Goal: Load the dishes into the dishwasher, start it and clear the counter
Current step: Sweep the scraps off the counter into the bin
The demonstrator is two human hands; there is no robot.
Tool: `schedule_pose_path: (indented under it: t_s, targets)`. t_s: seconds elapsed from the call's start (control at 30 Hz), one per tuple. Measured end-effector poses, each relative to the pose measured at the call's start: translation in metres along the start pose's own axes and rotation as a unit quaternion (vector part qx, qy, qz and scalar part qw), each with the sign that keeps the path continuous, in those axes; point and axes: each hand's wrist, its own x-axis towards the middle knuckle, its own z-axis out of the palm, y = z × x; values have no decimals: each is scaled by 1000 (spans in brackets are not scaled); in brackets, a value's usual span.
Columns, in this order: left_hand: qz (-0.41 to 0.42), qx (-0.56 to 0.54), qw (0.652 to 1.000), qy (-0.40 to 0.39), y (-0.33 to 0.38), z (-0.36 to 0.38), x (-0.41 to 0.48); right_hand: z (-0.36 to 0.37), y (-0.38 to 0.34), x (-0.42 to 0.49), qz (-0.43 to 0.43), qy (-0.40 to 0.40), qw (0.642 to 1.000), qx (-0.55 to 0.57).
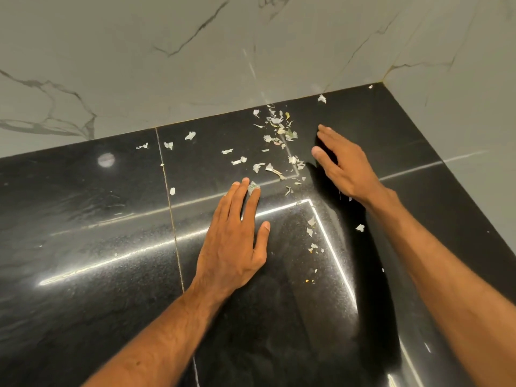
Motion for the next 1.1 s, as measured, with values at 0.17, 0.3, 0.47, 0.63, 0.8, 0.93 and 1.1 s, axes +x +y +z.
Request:
schedule_pose_path:
  t_s: [0.17,0.3,0.47,0.63,0.8,0.93,1.1]
  targets:
    - [0,-4,1000,3,1,-1,0,-21,-7,47,24,55,998,1]
    - [2,-4,1000,10,-1,0,0,-10,-4,94,49,25,998,23]
    - [0,-8,1000,10,-1,0,0,9,-2,61,8,1,1000,-15]
    - [-3,-9,1000,8,-1,1,0,-6,-17,3,-10,-18,1000,-1]
    - [-4,-9,1000,9,0,0,0,-18,-30,-39,16,57,998,24]
    - [-3,-5,1000,4,0,-1,0,-36,-26,-13,96,167,975,107]
    - [-3,-5,1000,3,0,0,0,-32,10,19,156,152,974,68]
